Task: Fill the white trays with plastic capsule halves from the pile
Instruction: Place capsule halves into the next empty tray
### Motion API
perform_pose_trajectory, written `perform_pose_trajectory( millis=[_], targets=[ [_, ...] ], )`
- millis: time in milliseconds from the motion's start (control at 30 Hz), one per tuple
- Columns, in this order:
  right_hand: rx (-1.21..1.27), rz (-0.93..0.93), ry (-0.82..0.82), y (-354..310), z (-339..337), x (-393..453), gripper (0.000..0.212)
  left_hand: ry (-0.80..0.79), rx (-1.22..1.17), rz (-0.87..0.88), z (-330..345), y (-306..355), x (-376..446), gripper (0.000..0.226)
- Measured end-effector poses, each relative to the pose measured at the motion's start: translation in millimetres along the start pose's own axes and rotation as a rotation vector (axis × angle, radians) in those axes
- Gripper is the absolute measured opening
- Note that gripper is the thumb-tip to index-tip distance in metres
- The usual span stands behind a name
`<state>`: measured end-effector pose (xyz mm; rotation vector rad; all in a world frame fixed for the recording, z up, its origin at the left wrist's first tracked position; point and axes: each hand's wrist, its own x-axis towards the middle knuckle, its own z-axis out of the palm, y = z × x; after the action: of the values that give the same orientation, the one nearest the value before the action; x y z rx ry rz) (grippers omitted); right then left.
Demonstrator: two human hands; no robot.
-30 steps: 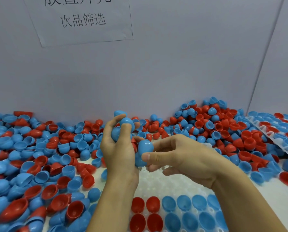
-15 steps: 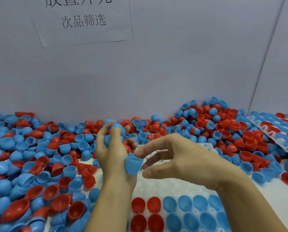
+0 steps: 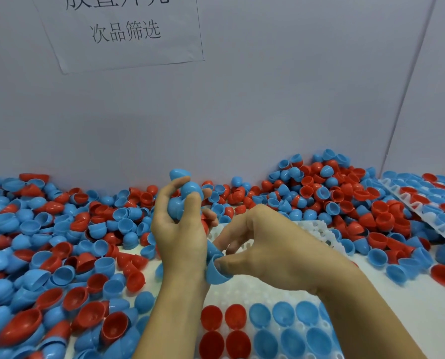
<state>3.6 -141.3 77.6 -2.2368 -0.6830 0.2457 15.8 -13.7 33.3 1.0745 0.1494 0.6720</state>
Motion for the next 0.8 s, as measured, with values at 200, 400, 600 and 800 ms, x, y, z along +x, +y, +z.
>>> perform_pose_trajectory(
  millis=[200,400,600,800],
  targets=[
    [-0.077,0.141,0.093,21,-20,-5,0.004,-0.006,-0.047,-0.043,3,1,0,0.022],
    [-0.346,0.421,0.203,73,-49,-20,0.025,-0.014,-0.056,-0.08,2,0,0,0.02],
    [-0.454,0.615,0.086,80,-50,-26,0.017,-0.014,-0.049,-0.102,3,0,0,0.019],
    [-0.516,0.744,0.015,76,-32,-18,0.029,-0.006,-0.051,-0.112,5,1,0,0.021]
  ],
)
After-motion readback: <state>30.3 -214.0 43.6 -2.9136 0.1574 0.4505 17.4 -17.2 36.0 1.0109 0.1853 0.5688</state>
